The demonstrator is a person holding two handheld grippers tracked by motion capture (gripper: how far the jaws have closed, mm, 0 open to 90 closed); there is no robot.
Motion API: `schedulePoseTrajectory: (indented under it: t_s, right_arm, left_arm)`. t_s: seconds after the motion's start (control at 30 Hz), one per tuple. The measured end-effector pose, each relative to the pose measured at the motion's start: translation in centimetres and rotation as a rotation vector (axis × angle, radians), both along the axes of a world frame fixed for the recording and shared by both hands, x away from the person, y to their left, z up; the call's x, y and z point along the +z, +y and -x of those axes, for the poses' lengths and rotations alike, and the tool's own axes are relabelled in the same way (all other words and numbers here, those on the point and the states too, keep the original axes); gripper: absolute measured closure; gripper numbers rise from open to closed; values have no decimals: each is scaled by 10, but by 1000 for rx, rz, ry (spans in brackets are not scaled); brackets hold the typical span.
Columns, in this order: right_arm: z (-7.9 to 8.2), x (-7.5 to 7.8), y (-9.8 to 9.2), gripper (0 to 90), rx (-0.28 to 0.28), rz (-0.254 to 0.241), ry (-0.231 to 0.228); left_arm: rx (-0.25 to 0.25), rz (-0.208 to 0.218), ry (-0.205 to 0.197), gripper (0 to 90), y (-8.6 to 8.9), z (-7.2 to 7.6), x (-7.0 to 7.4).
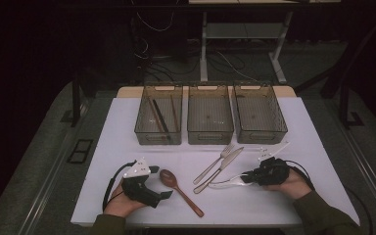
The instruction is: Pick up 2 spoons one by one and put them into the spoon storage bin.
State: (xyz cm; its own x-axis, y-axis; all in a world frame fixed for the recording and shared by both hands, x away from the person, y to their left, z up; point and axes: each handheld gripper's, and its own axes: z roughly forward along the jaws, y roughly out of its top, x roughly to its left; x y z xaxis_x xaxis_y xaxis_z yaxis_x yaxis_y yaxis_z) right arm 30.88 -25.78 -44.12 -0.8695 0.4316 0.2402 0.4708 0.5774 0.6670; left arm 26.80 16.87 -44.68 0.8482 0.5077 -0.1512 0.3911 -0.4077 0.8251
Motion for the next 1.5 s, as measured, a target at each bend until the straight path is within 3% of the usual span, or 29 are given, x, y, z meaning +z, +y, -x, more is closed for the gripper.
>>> schedulePoseTrajectory:
  t_s: [0.1, 1.07, 1.5]
  right_arm:
    - [-1, 3, -2, 818, -22, -13, -7]
    - [-14, 36, -6, 818, -158, -142, -148]
    - [-29, 51, -3, 818, -210, -138, -191]
  left_arm:
    - [2, 14, -1, 0, 0, 0, 1]
    - [-17, 7, 5, 0, -6, 1, 2]
    - [-15, 9, 5, 0, -6, 1, 2]
